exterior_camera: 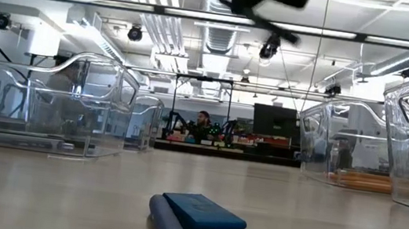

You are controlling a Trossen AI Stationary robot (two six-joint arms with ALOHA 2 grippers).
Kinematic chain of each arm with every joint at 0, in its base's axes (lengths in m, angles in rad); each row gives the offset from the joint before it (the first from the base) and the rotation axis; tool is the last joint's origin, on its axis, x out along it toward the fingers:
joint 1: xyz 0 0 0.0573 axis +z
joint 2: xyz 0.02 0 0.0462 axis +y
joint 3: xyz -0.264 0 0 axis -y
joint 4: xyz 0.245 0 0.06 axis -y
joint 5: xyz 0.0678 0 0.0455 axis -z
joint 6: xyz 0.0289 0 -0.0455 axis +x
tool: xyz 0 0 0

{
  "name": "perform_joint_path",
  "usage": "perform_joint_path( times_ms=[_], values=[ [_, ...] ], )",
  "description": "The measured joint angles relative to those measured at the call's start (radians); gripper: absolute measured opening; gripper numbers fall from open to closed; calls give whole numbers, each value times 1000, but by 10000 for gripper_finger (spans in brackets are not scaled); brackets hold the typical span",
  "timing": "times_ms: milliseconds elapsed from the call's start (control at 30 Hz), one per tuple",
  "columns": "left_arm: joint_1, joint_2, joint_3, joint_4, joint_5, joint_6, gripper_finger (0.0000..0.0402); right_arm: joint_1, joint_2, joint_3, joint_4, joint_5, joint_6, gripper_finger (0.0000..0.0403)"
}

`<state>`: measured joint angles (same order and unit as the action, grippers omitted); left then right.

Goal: Sort crayons/erasers/pens/pencils in bins
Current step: Put the blue crayon into the top transparent bin

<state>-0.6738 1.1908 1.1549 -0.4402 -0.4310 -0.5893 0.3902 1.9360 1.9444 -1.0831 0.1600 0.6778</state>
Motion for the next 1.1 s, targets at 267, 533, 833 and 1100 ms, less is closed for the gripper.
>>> perform_joint_path(
  times_ms=[267,533,833,1100],
  values=[
    [12,0,0,143,-113,315,118,0,-140,92,32,266,-48,13],
    [104,0,0,204,-204,415,118,0,-216,110,341,312,-303,13],
    [187,-4,0,214,-123,424,118,-1,-224,112,438,311,-517,13],
    [221,0,0,267,-46,445,118,-3,-224,112,439,308,-590,13]
  ],
)
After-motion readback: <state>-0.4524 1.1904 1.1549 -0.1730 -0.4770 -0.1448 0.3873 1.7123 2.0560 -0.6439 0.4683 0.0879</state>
